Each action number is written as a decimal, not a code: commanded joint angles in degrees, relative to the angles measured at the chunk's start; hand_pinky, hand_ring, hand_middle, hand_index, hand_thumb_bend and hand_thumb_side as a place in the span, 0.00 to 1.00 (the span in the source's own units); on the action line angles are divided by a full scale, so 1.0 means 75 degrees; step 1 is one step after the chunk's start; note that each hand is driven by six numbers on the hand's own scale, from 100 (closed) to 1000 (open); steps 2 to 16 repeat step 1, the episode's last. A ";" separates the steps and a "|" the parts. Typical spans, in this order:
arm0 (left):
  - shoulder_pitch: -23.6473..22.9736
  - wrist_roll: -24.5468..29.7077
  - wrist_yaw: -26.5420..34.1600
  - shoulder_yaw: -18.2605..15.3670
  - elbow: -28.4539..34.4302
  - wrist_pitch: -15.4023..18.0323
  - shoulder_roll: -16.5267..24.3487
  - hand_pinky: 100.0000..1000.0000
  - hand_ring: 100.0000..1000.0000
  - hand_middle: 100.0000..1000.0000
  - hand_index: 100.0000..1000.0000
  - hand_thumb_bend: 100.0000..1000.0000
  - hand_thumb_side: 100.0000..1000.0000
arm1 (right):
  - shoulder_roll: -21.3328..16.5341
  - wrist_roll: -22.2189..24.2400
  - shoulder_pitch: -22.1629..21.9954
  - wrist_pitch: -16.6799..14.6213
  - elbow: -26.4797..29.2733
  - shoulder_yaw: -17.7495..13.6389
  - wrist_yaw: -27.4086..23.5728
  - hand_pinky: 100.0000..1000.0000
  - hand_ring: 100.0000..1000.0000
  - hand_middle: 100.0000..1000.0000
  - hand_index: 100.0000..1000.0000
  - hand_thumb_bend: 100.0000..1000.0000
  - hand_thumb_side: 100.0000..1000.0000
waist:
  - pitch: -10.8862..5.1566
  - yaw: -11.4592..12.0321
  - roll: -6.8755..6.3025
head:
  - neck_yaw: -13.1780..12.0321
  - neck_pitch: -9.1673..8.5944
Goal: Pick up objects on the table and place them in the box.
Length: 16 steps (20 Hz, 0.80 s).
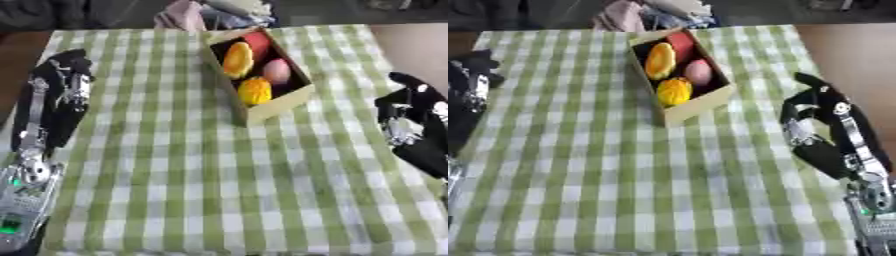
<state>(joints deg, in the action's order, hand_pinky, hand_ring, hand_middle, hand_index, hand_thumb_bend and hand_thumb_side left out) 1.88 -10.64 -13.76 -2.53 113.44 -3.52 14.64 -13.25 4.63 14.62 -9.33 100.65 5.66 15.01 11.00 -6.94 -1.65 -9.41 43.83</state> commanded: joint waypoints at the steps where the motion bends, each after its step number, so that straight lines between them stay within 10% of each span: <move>1: -0.0022 0.0193 0.0011 0.0076 0.0143 -0.0026 -0.0199 0.65 0.58 0.62 0.80 0.00 0.75 | -0.0011 -0.0186 0.0057 0.0046 0.0191 -0.0112 0.0028 0.51 0.69 0.53 0.90 0.00 0.41 | 0.0016 0.0002 0.0098 | -0.0044 0.0038; 16: -0.0022 0.0193 0.0011 0.0076 0.0143 -0.0026 -0.0199 0.65 0.58 0.62 0.80 0.00 0.75 | -0.0011 -0.0186 0.0057 0.0046 0.0191 -0.0112 0.0028 0.51 0.69 0.53 0.90 0.00 0.41 | 0.0016 0.0002 0.0098 | -0.0044 0.0038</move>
